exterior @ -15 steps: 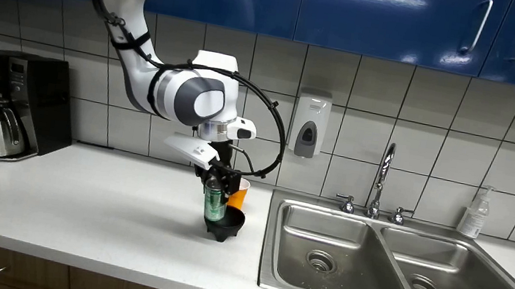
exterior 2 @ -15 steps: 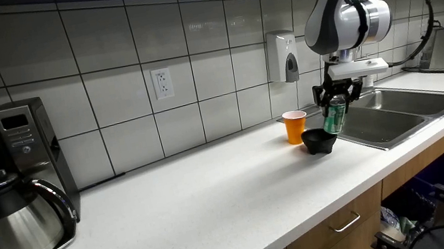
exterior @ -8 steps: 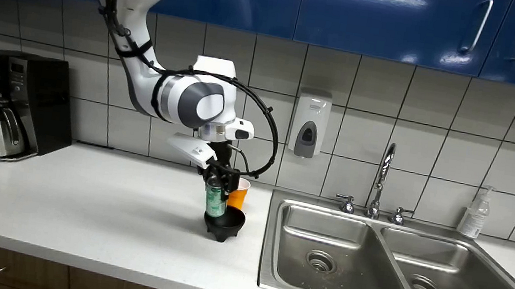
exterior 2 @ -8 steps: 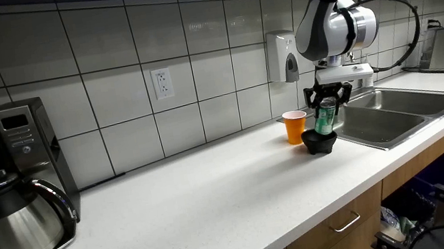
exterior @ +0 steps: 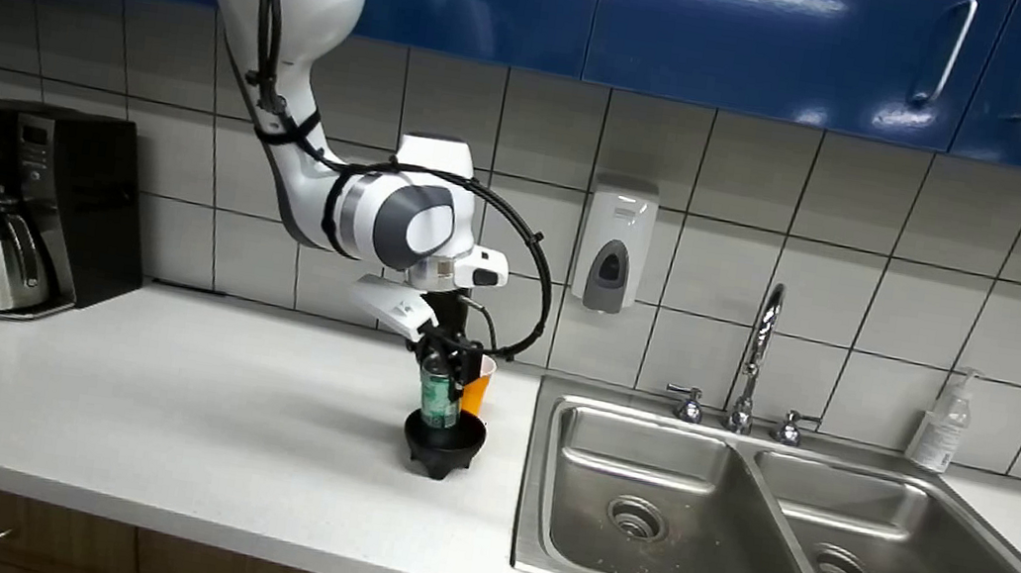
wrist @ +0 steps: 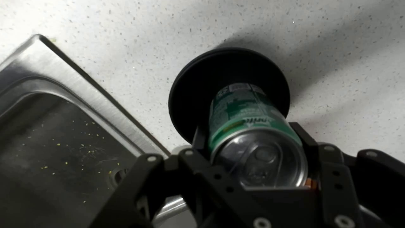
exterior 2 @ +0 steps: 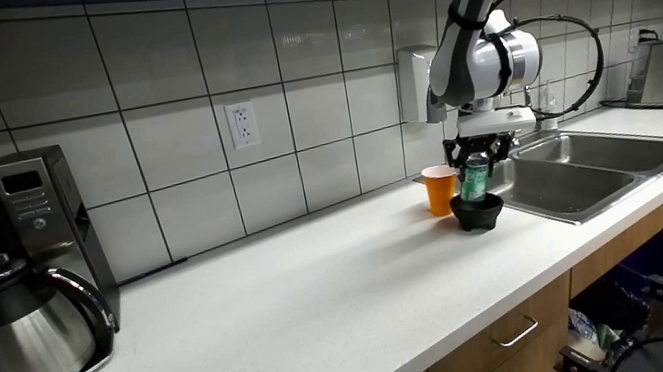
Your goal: Pick up the green can and put it in the black bowl
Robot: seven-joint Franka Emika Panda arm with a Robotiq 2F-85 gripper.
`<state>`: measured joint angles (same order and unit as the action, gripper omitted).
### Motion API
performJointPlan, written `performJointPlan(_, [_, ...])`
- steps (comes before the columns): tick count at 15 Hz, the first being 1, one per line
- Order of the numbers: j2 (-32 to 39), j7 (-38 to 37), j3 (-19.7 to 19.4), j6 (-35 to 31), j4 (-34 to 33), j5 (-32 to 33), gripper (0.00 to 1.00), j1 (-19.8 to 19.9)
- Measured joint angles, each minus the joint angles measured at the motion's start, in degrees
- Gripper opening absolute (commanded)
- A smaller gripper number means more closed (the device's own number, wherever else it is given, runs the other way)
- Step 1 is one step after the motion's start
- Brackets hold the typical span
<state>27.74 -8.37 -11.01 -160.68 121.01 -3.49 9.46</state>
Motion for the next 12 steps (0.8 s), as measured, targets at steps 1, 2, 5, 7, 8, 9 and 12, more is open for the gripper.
performJointPlan(1, [0.9,-0.2,-0.2,0.0,-0.9,0.0,0.39,-0.1])
performJointPlan(2, [1.7,-0.4,-0.3,0.0,-1.8,0.0,0.39,-0.1])
performJointPlan(5, [4.2,-0.8,-0.7,0.0,-4.2,0.0,0.39,-0.1])
performJointPlan(7, [5.8,-1.1,-1.0,0.0,-5.6,0.0,0.39,-0.1])
performJointPlan(8, [6.4,-1.3,-1.1,0.0,-6.2,0.0,0.39,-0.2])
performJointPlan(9, [7.1,-1.4,-1.2,0.1,-6.8,0.0,0.39,-0.2])
performJointPlan(12, [8.7,-1.9,-1.6,0.1,-8.3,0.0,0.39,-0.4])
